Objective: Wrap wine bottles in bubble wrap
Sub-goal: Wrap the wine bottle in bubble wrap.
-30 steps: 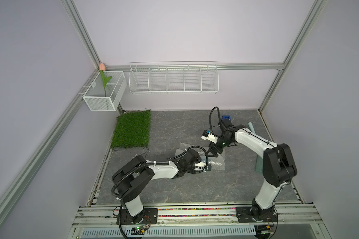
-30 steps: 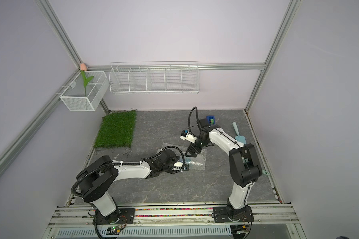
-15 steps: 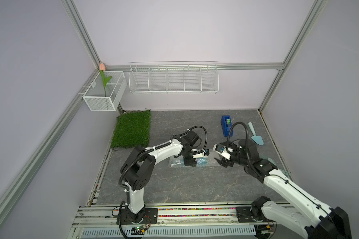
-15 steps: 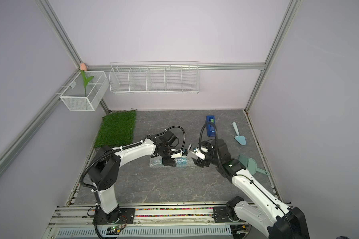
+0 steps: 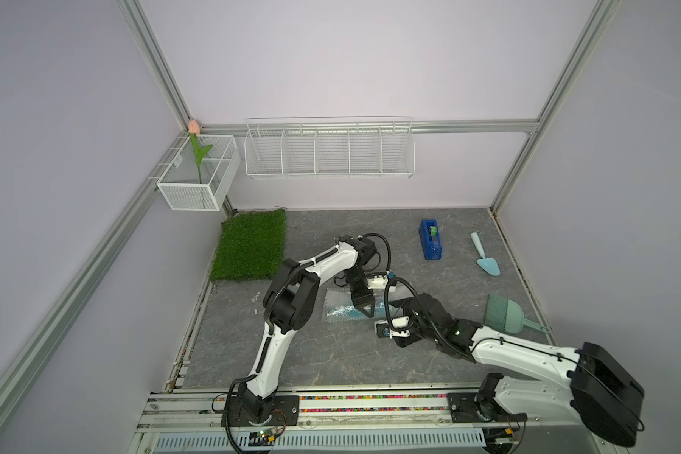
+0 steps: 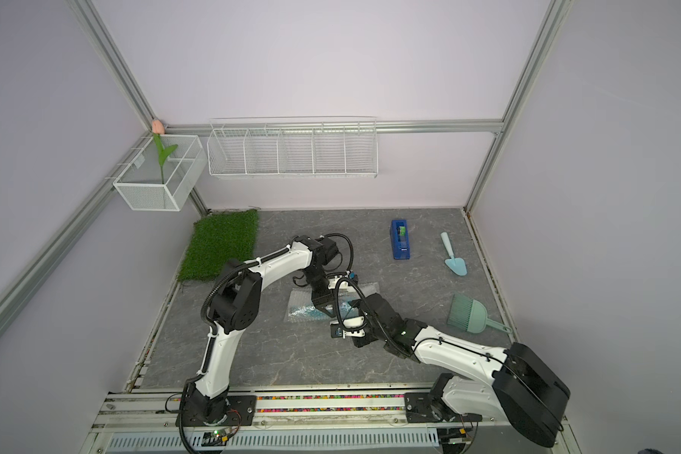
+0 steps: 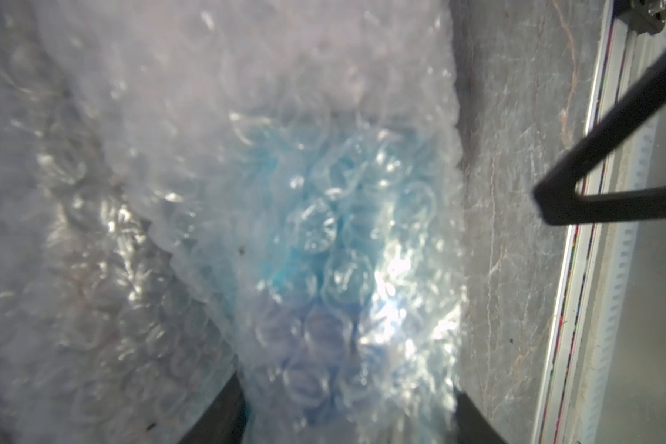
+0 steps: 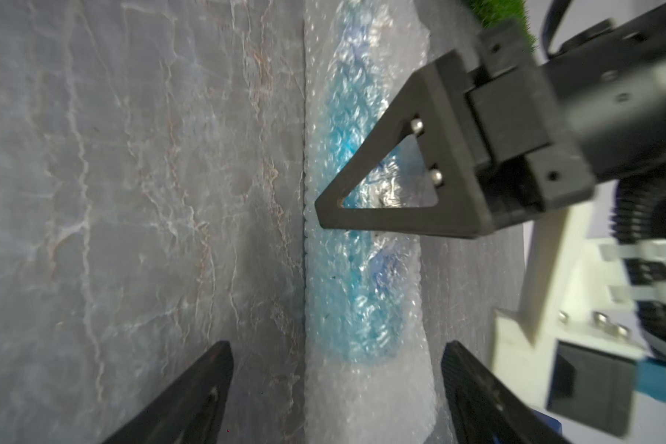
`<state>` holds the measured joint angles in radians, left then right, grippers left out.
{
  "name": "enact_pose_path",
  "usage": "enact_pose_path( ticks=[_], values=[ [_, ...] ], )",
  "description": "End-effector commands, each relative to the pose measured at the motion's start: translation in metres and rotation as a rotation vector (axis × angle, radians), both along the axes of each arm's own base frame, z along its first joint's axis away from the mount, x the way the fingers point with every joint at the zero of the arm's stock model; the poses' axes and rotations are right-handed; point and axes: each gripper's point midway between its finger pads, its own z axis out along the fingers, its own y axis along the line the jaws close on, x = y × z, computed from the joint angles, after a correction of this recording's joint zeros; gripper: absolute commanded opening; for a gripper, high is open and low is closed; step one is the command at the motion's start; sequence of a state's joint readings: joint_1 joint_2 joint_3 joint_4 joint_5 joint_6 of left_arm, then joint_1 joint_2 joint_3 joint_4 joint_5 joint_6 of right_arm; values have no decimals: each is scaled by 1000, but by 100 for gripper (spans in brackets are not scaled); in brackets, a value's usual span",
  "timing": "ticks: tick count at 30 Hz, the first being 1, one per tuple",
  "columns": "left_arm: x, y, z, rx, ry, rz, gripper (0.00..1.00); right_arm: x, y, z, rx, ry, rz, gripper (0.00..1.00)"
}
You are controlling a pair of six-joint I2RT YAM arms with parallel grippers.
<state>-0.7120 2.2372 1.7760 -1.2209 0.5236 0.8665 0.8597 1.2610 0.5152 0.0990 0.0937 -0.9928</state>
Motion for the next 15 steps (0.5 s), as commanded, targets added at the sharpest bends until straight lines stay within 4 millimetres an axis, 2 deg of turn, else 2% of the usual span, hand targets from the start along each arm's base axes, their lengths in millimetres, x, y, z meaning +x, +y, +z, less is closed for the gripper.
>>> enact_pose_path(
  ticks=[1, 5, 7, 8, 12, 14, 15],
  values=[
    [-28, 11, -8, 68, 138, -27, 51, 34, 23, 18, 70, -99, -10, 88],
    [-27, 13, -10, 79, 128, -30, 54, 51, 33, 2, 51, -54, 1, 92],
    [-26, 14, -11, 86, 125, -31, 56, 53, 32, -10, 8, -3, 10, 99],
    [-26, 15, -12, 89, 120, -33, 58, 51, 31, -17, -10, 29, 16, 97],
    [-22, 16, -13, 94, 107, -30, 64, 41, 25, -38, -52, 146, 37, 81],
    [-21, 16, -12, 91, 101, -29, 67, 39, 21, -48, -86, 212, 33, 69],
    [-20, 16, -12, 90, 98, -29, 70, 38, 20, -52, -101, 232, 31, 67]
  ],
)
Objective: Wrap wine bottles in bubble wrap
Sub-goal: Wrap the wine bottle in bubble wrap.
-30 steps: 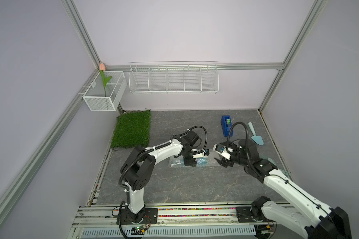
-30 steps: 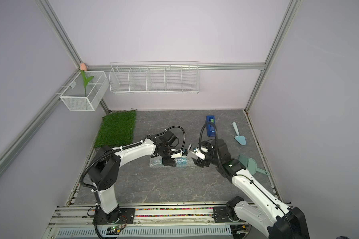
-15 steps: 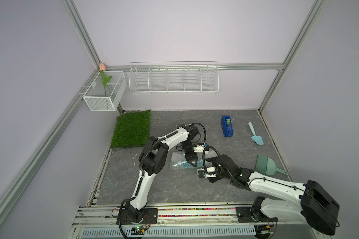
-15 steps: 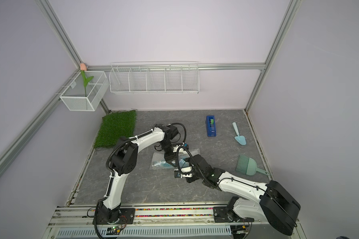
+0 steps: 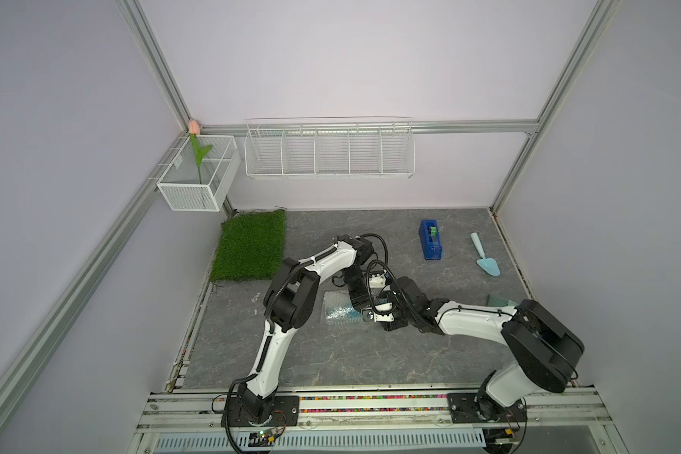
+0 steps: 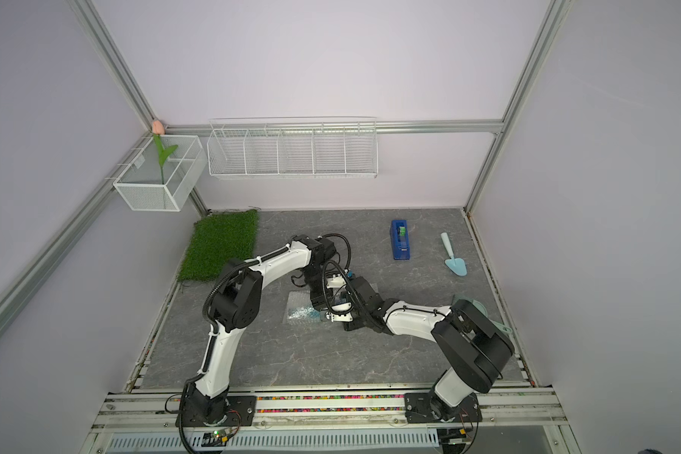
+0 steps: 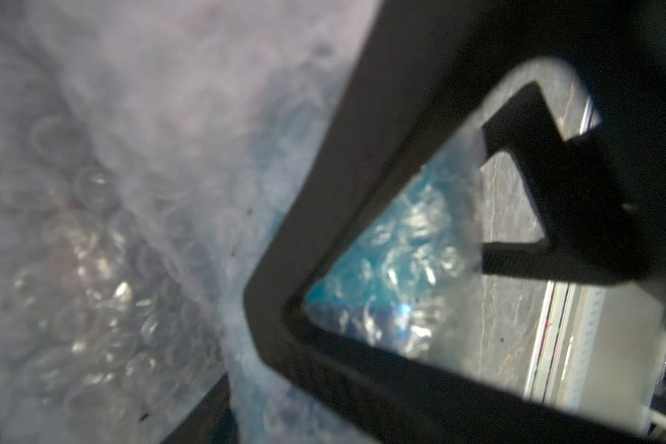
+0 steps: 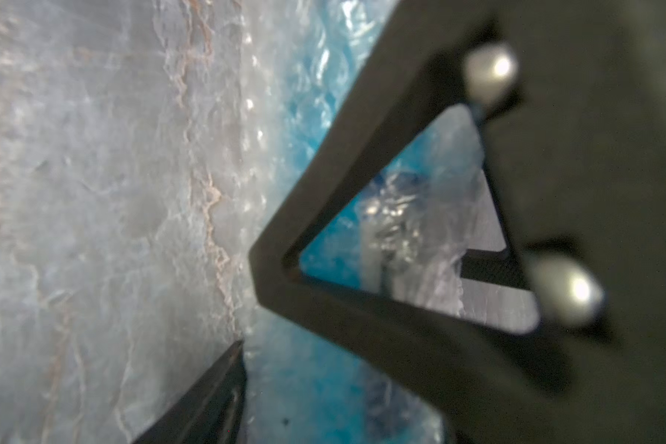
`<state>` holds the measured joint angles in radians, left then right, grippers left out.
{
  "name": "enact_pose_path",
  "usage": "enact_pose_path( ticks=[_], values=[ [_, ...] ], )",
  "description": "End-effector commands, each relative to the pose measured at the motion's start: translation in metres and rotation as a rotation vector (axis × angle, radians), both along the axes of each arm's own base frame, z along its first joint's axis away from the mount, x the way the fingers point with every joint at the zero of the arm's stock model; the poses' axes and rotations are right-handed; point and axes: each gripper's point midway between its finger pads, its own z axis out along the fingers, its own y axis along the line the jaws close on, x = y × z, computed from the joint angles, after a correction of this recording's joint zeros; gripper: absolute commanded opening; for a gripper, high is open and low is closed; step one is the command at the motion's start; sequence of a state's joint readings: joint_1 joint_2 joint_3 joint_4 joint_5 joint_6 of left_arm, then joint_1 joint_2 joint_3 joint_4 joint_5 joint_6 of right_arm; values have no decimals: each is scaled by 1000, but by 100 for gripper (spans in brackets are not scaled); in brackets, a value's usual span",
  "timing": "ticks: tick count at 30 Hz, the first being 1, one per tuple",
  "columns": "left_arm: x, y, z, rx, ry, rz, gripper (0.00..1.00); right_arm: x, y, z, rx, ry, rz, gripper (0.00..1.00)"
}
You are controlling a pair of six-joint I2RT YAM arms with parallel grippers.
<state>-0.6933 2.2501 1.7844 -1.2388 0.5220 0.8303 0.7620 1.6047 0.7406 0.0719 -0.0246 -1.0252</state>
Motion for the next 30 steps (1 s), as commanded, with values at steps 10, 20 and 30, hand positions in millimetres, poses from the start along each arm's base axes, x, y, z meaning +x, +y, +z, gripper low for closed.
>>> enact_pose_path(
  ticks=[10, 20, 30],
  values=[
    [9, 20, 13, 41, -132, 26, 100, -19, -19, -39, -148, 300, 28, 41],
    [70, 70, 76, -54, -427, 292, 100, -33, -31, -47, -210, 471, 17, 30],
    [108, 163, 124, 42, -932, 585, 100, -47, -31, -29, -219, 722, -43, 30]
  ],
)
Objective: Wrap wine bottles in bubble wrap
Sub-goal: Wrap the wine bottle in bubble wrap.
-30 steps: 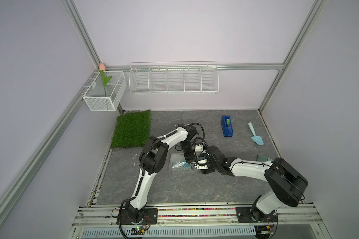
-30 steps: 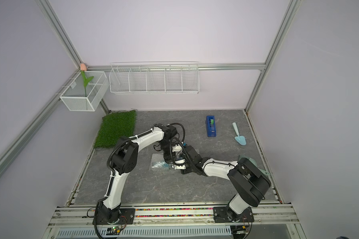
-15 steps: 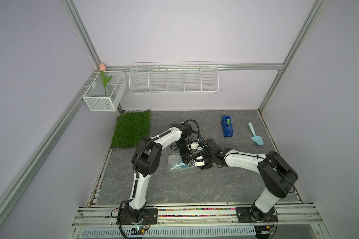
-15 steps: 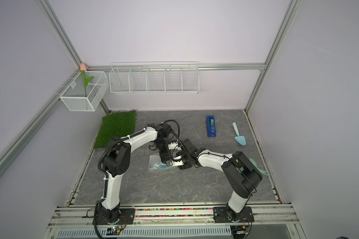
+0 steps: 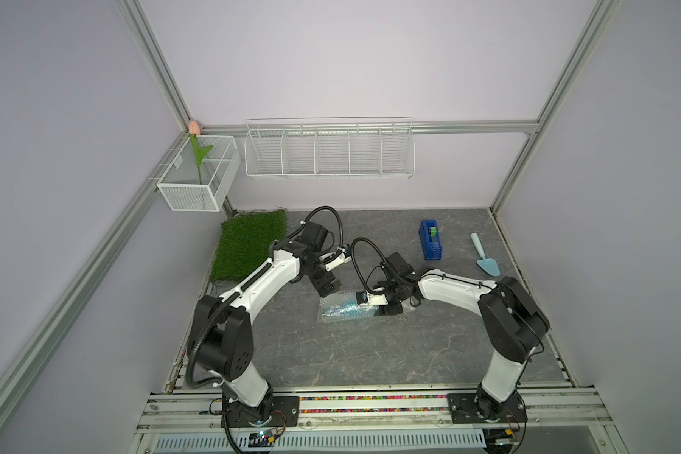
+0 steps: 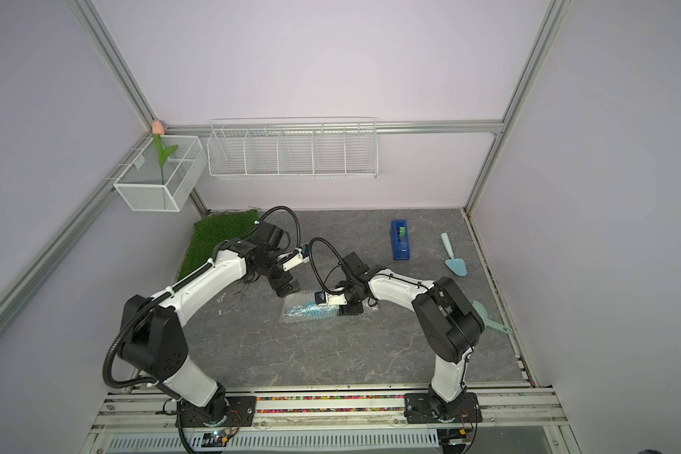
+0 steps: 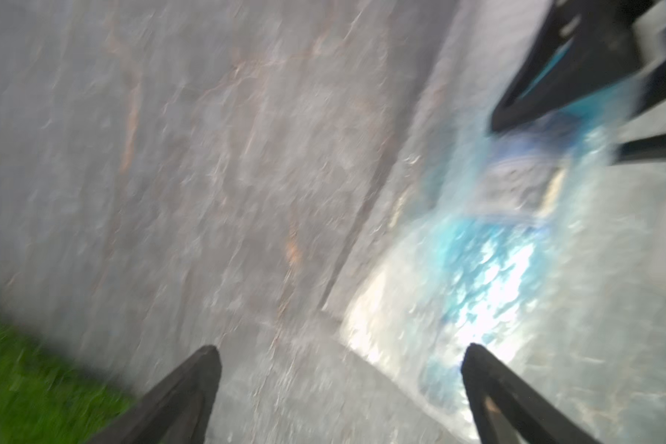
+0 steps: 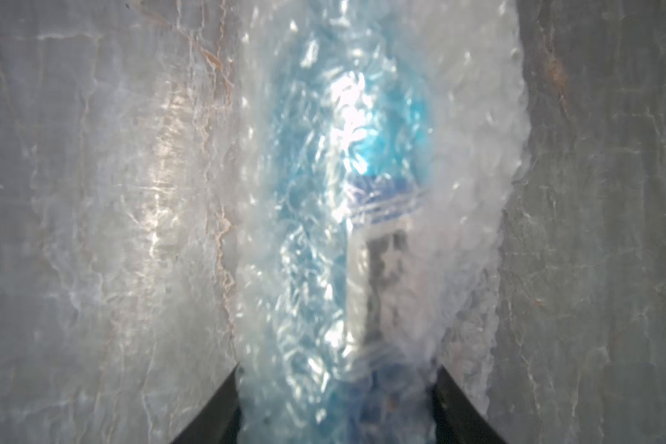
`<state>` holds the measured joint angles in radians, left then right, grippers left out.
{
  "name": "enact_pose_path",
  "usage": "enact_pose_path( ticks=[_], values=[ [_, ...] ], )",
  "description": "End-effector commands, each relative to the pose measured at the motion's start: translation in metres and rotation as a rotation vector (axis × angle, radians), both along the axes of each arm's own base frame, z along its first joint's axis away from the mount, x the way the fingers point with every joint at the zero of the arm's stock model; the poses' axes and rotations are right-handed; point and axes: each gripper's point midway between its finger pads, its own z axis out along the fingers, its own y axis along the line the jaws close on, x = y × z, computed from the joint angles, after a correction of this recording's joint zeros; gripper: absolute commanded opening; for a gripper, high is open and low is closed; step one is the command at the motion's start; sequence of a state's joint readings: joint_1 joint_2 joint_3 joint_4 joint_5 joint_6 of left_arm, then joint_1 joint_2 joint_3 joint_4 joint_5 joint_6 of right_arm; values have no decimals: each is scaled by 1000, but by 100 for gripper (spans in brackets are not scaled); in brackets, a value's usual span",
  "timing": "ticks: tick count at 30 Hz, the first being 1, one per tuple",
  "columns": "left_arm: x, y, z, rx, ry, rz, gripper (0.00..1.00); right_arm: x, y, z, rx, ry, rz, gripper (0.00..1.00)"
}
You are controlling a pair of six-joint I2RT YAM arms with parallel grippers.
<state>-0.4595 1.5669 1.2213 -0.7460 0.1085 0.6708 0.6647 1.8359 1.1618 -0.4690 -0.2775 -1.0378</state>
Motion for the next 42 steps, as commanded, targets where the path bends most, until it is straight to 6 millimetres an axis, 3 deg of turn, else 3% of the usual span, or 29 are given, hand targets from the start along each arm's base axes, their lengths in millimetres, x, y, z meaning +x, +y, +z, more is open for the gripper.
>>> enact_pose_path(
  ticks=[1, 4, 10, 12, 18, 23, 26, 31, 36, 40, 41, 42],
  values=[
    [34, 38, 45, 20, -361, 209, 100, -53, -41, -24, -176, 366, -79, 31],
    [23, 53, 76, -47, -584, 245, 100, -52, -38, -14, -179, 481, -114, 31],
    [-22, 54, 101, -90, -813, 115, 99, -44, -35, -7, -160, 589, -170, 32],
    [-41, 36, 94, -54, -847, -11, 99, -41, -34, -6, -158, 631, -196, 33],
    [-81, -37, 43, 79, -833, -399, 99, -28, -29, -5, -182, 680, -253, 36],
    [-92, -97, 5, 83, -802, -601, 99, -21, -25, -1, -151, 704, -293, 39],
    [-92, -120, -22, 112, -779, -689, 99, -22, -28, -5, -177, 717, -292, 40],
    [-60, -136, -40, 180, -850, -615, 98, -23, -30, -7, -185, 718, -284, 43],
    [-51, -141, -72, 209, -754, -622, 83, -19, -26, -1, -139, 695, -282, 51],
    [-50, -135, -91, 225, -628, -612, 67, -4, -26, 3, -100, 621, -336, 77],
    [-54, -130, -97, 229, -570, -615, 64, 2, -27, 8, -67, 595, -355, 90],
    [-56, -127, -101, 225, -535, -610, 62, 7, -27, 15, -33, 577, -367, 88]
  ],
)
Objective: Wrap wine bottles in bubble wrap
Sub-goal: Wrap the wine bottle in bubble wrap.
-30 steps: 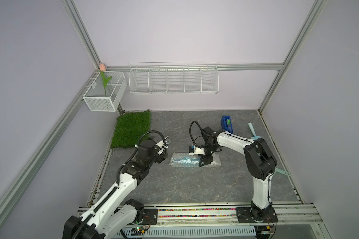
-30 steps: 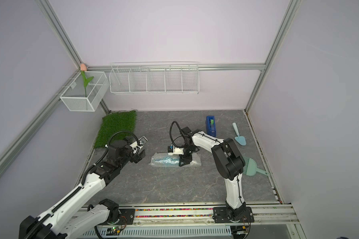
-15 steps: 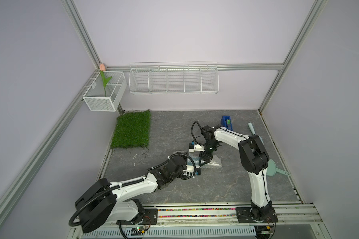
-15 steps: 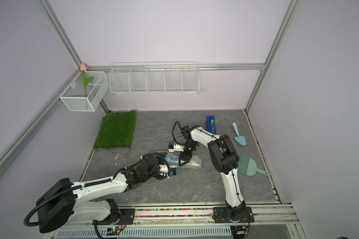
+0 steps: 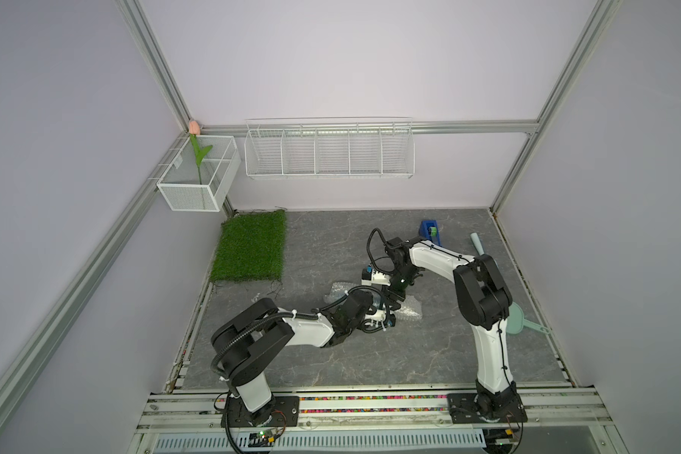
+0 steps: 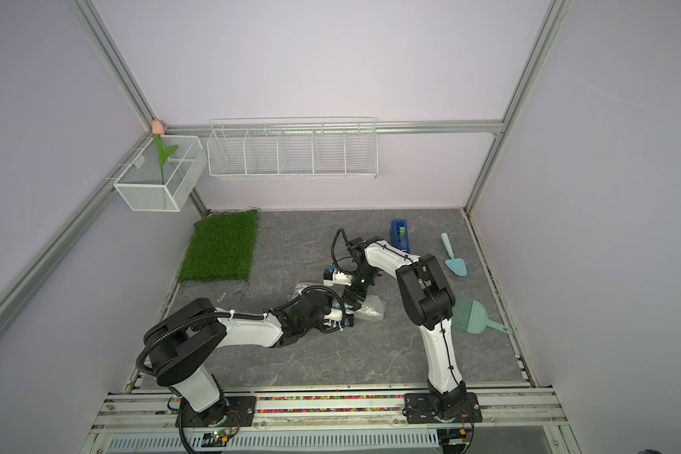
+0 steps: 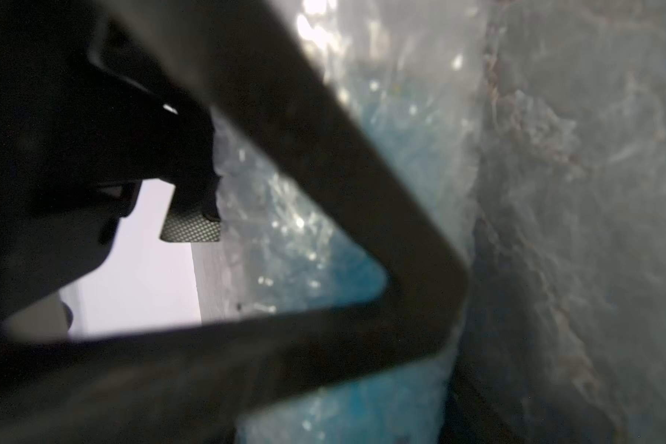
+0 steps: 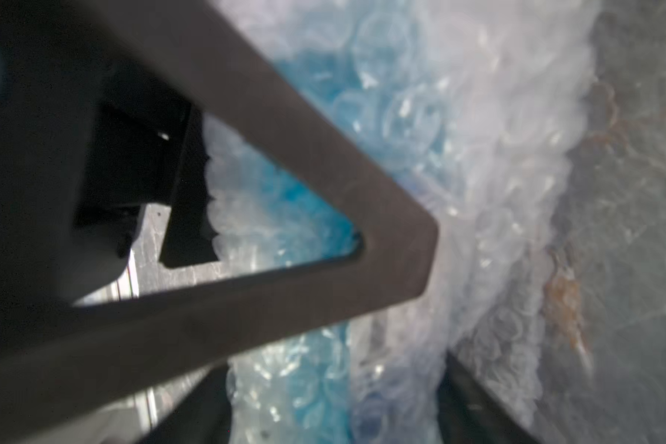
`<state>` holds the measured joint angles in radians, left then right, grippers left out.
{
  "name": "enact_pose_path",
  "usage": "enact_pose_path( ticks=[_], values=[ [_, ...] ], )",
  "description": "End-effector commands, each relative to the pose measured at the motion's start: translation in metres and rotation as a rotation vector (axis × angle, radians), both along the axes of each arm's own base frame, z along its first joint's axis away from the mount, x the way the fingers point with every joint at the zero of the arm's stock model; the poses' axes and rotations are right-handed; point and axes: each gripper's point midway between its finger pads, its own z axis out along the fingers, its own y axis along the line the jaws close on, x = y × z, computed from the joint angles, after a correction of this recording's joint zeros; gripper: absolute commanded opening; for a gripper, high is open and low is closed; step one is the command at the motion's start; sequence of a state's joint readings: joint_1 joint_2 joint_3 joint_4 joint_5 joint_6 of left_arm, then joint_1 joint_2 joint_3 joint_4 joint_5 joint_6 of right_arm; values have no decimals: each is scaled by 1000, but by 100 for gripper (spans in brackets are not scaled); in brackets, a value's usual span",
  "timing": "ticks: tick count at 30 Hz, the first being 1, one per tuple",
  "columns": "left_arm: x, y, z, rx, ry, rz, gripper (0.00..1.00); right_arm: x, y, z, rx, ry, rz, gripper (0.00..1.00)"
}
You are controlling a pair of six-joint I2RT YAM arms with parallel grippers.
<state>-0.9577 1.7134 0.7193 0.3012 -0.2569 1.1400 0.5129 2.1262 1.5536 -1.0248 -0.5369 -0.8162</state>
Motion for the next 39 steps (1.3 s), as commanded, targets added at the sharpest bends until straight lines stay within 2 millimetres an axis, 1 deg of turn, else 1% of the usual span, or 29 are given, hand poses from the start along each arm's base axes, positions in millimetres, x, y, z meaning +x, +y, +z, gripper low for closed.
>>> enact_pose_path(
  ticks=[1, 2, 4, 7, 9, 11, 12, 13, 14, 15, 17, 18, 19, 20, 21, 22, 23, 26, 28, 30, 33, 34, 36, 39],
  values=[
    [-5, 14, -19, 42, 137, 40, 60, 15, -3, 22, 52, -88, -87, 88],
    [-8, 18, -23, 54, 167, 44, 58, 21, -3, 32, 87, -121, -112, 88],
    [-13, 25, -30, 70, 223, 61, 56, 30, -6, 48, 135, -183, -157, 88],
    [-18, 30, -35, 86, 299, 82, 54, 54, -18, 70, 156, -307, -269, 88],
    [-22, 32, -37, 94, 342, 92, 54, 70, -33, 85, 166, -393, -360, 88],
    [-26, 34, -39, 109, 407, 103, 54, 93, -56, 108, 172, -523, -509, 88],
    [-28, 34, -39, 119, 440, 111, 54, 97, -65, 117, 190, -571, -552, 88],
    [-30, 34, -37, 126, 483, 119, 54, 102, -77, 128, 197, -638, -620, 88],
    [-33, 35, -36, 137, 537, 131, 55, 104, -89, 139, 205, -718, -666, 88],
    [-34, 33, -32, 133, 585, 142, 55, 102, -95, 146, 215, -776, -678, 88],
    [-37, 32, -24, 136, 704, 169, 56, 89, -105, 162, 249, -915, -664, 88],
    [-41, 33, -24, 149, 759, 181, 57, 79, -106, 161, 263, -948, -636, 88],
    [-42, 32, -18, 156, 812, 191, 57, 65, -104, 162, 281, -985, -590, 88],
    [-45, 32, -16, 172, 861, 200, 57, 51, -99, 163, 299, -1023, -517, 88],
    [-48, 33, -15, 188, 907, 206, 57, 33, -90, 159, 315, -1034, -417, 88],
    [-52, 33, -14, 206, 966, 213, 58, 13, -81, 152, 321, -1046, -300, 88],
    [-55, 33, -13, 220, 1024, 218, 58, -2, -73, 144, 305, -1072, -218, 88],
    [-59, 34, -8, 248, 1177, 242, 58, -36, -52, 121, 257, -1098, -22, 88],
    [-60, 33, -6, 245, 1254, 243, 57, -51, -37, 108, 236, -1121, 75, 88],
    [-57, 33, -7, 242, 1319, 250, 57, -55, -25, 95, 218, -1172, 145, 88],
    [-54, 31, -11, 247, 1363, 257, 57, -47, -12, 81, 192, -1220, 205, 88],
    [-53, 31, -13, 250, 1371, 254, 57, -43, -8, 76, 185, -1235, 227, 88],
    [-53, 27, -14, 242, 1382, 242, 57, -32, 0, 71, 173, -1278, 251, 88],
    [-52, 26, -19, 258, 1394, 244, 58, -12, 12, 62, 137, -1320, 289, 88]
  ],
)
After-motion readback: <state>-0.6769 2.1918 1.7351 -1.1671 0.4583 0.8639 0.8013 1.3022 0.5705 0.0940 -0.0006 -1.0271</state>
